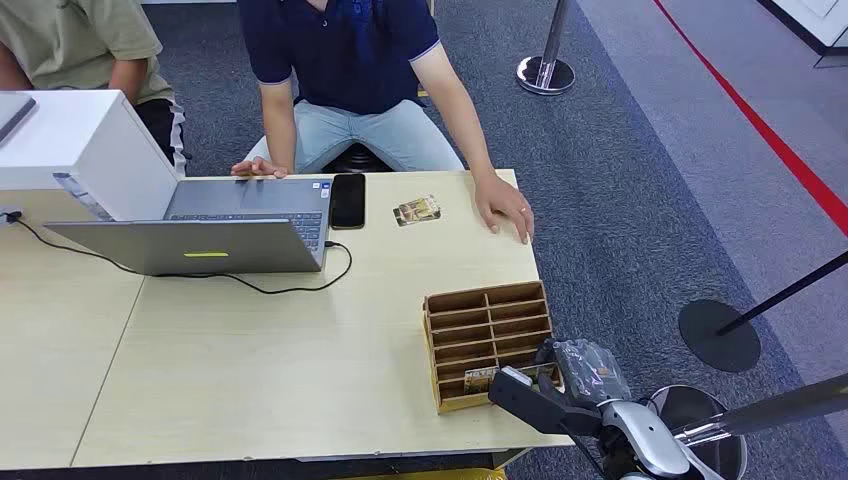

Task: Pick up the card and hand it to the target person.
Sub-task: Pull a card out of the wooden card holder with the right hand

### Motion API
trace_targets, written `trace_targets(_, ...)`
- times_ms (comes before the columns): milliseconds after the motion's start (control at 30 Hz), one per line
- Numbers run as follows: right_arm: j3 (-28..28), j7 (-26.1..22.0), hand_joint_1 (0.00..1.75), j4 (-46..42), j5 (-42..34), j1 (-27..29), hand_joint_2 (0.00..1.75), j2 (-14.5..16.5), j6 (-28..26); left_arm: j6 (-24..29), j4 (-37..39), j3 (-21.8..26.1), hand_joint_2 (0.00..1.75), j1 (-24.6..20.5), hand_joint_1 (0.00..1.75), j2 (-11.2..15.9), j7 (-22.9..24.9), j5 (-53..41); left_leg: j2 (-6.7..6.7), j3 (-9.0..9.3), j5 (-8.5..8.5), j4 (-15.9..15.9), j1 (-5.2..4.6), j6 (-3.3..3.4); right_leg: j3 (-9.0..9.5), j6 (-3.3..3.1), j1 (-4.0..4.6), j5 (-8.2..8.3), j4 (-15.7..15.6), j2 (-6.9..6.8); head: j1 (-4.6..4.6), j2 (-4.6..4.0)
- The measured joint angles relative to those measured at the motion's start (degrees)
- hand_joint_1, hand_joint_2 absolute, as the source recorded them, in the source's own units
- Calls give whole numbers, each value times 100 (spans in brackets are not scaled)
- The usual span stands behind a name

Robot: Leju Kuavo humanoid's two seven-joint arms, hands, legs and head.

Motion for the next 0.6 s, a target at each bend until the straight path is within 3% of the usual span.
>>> trace_targets(433, 0, 0, 106, -1, 5, 1, 175, -1, 3, 41, 0, 0, 0, 0, 0, 2, 29, -1, 0, 0, 0, 0, 0, 0, 0, 0, 0, 0, 0, 0, 0, 0)
trace_targets(600, 0, 0, 120, 0, 15, 2, 175, 1, 14, 63, 0, 0, 0, 0, 0, 3, 31, -1, 0, 0, 0, 0, 0, 0, 0, 0, 0, 0, 0, 0, 0, 0)
